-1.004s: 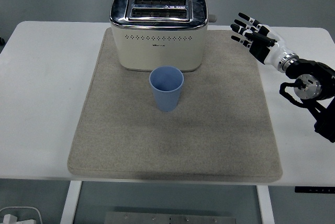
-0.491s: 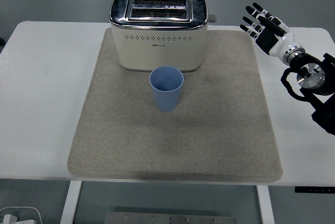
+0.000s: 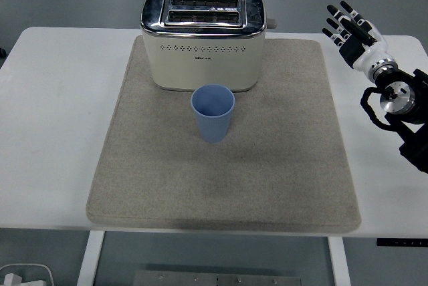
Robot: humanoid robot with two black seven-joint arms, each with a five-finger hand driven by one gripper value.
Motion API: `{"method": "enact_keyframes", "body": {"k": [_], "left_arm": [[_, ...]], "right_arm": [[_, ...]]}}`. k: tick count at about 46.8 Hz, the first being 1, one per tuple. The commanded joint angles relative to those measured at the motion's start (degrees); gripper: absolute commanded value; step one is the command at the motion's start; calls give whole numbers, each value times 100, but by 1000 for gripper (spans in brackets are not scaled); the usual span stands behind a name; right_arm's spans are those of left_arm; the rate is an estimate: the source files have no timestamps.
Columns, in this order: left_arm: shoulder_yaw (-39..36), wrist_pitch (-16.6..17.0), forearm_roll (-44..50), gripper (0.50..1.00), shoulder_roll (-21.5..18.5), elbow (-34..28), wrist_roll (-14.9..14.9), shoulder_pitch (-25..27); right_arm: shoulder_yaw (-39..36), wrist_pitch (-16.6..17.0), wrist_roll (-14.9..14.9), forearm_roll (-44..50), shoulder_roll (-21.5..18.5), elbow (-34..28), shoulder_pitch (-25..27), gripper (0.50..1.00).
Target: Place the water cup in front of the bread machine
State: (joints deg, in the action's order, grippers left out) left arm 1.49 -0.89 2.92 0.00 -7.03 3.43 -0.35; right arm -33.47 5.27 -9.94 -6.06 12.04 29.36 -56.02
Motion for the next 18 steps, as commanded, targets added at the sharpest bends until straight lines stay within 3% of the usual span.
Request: {"method": "enact_keyframes", "body": {"k": [1, 18], "left_arm": [[0, 1, 7, 1000, 0, 0, 0, 0], [0, 1, -2, 1000, 0, 0, 0, 0]], "right_arm": [[7, 26, 0, 26, -9, 17, 12, 930], [7, 62, 0, 34, -26, 70, 38, 930]]}}
